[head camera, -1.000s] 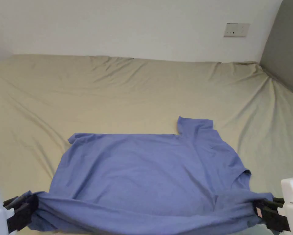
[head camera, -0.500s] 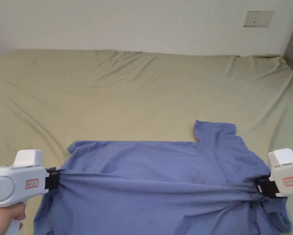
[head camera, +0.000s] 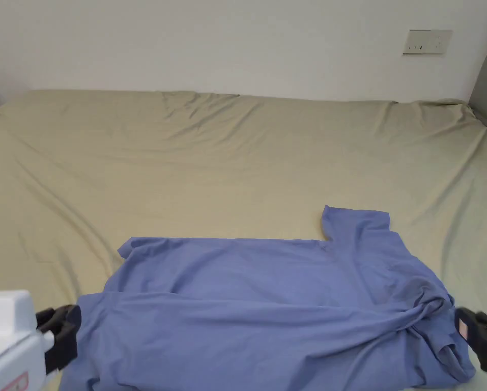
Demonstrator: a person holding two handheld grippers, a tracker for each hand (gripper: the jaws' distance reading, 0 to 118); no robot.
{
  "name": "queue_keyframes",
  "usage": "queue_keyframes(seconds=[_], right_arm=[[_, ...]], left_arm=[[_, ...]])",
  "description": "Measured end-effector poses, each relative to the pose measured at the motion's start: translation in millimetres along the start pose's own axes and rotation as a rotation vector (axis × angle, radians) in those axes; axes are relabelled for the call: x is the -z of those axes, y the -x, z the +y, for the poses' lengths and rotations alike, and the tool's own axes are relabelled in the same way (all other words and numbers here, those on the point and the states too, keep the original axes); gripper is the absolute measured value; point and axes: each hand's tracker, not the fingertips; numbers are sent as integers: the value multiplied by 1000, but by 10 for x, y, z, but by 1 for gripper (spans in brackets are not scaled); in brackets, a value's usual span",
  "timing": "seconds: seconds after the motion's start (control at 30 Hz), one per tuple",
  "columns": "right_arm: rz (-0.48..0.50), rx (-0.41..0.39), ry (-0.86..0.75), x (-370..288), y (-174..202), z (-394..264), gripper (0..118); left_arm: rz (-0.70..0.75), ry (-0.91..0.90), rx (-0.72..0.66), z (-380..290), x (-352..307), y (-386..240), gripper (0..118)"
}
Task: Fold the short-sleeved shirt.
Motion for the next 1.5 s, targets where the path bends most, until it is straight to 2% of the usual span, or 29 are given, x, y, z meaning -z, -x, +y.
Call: queue_keyframes(seconds=[0.03, 0.07, 0.1, 0.17, 0.23, 0.33, 0.43, 0.47, 0.5, 0.6, 0.63, 0.67, 0.77, 0.8, 0.87, 0.9, 0.93, 0.97, 1.07, 1.17, 1.23, 1.27, 1.3, 1.33, 1.37, 1.4, 1.43, 1.5], right_arm=[[-7, -11, -9, -136, 75, -117, 47], [35, -18, -34, -249, 149, -207, 21], [-14, -5, -26, -347, 176, -307, 1], [66, 6, 0, -471, 245, -444, 1], [53, 14, -7, -600, 363, -553, 1], [107, 41, -6, -633, 494, -630, 1], [137, 10, 11, -626, 664, -617, 1], [139, 0, 14, -620, 680, -615, 1], [150, -6, 32, -603, 675, -598, 1], [142, 16, 38, -544, 602, -581, 1], [143, 23, 39, -521, 589, -575, 1], [141, 27, 40, -498, 583, -572, 1], [137, 29, 50, -405, 550, -538, 1], [134, 27, 52, -384, 554, -551, 1], [129, 26, 61, -312, 512, -559, 1], [122, 25, 66, -270, 485, -570, 1], [113, 17, 71, -239, 464, -593, 1], [104, 7, 78, -189, 427, -601, 1], [86, -14, 102, 29, 252, -612, 1], [43, -51, 138, 388, 38, -544, 1], [53, -36, 149, 704, -128, -510, 2], [41, -31, 150, 842, -164, -498, 7], [32, -21, 162, 1017, -214, -485, 17], [16, -1, 191, 1184, -276, -479, 40], [-13, 14, 221, 1322, -309, -490, 76], [-23, 54, 276, 1477, -349, -508, 94], [-6, 117, 343, 1613, -402, -525, 101], [-7, 152, 364, 1718, -438, -576, 99]], left_arm=[[-27, -19, -16, -94, -158, -34, 1], [-53, -13, -21, -168, -263, -78, 0], [-68, -2, -23, -284, -311, -91, 0], [-63, 17, -25, -441, -425, -172, 0], [-57, 19, -6, -617, -441, -218, 0], [-7, 74, 28, -760, -173, -129, 0], [49, 116, -115, -709, 122, 107, 0], [76, 116, -132, -682, 221, 162, 14], [98, 159, -142, -632, 348, 229, 39], [46, 257, -148, -609, 684, 318, 76], [34, 254, -136, -605, 748, 295, 103], [24, 267, -116, -611, 804, 264, 116], [-1, 325, -22, -735, 988, 109, 96], [56, 292, 8, -752, 970, 55, 89], [2, 239, 20, -688, 877, 23, 80], [-6, 223, 17, -686, 838, -7, 61], [-70, 226, 22, -677, 807, -38, 34], [-40, 236, 39, -685, 797, -97, 6], [-61, 229, 120, -706, 726, -195, 6], [-55, 187, 55, -650, 629, -167, 6], [-61, 179, 27, -613, 602, -153, 6], [-55, 179, 34, -607, 609, -161, 6], [-52, 180, 38, -570, 601, -204, 6], [-49, 184, 42, -570, 611, -218, 6], [-49, 188, 42, -572, 618, -223, 6], [-48, 193, 42, -576, 622, -230, 6], [-46, 197, 42, -564, 623, -274, 6], [-40, 200, 43, -574, 618, -279, 6]])
